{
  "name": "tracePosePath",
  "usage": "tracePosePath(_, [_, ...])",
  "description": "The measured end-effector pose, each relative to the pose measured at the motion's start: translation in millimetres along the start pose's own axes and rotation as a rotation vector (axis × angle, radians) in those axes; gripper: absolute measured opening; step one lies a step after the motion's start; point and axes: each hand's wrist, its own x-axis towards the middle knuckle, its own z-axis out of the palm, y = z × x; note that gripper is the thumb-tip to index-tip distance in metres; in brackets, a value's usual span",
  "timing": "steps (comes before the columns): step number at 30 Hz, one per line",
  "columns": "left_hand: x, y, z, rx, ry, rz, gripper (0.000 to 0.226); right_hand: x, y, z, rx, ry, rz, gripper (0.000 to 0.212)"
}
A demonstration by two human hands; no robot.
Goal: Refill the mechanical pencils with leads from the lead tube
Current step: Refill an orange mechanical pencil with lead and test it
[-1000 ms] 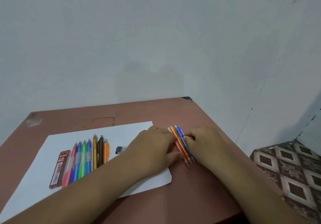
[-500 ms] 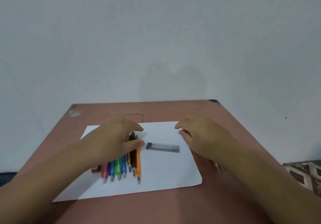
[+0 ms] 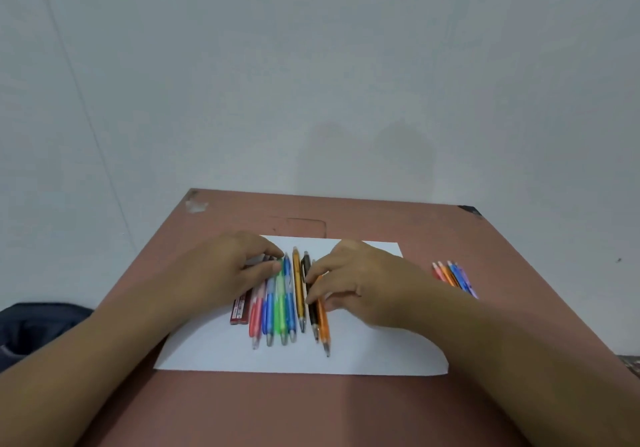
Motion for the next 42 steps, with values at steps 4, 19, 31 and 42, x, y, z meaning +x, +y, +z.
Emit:
tracePosePath(4, [0,-2,2,-0.013,-0.003,0.008,0.031,-2,6,5,-0.054,0.055,-0.1,0.024])
tracePosePath(19, [0,-3,3,-0.055,0.003,-0.017,0.03,-3,16,13,-0.176,0.156,-0.297,0.028])
tracePosePath(31, [12,42,-30,-0.265,0.156,-0.004,0.028,11,16,-16,0.49,0.515,0.422,0.014])
tracePosePath(42, [47,31,-6,-0.301,0.243,-0.021,0.015,17,21,-13,0.771,0.594,0.62,0.011])
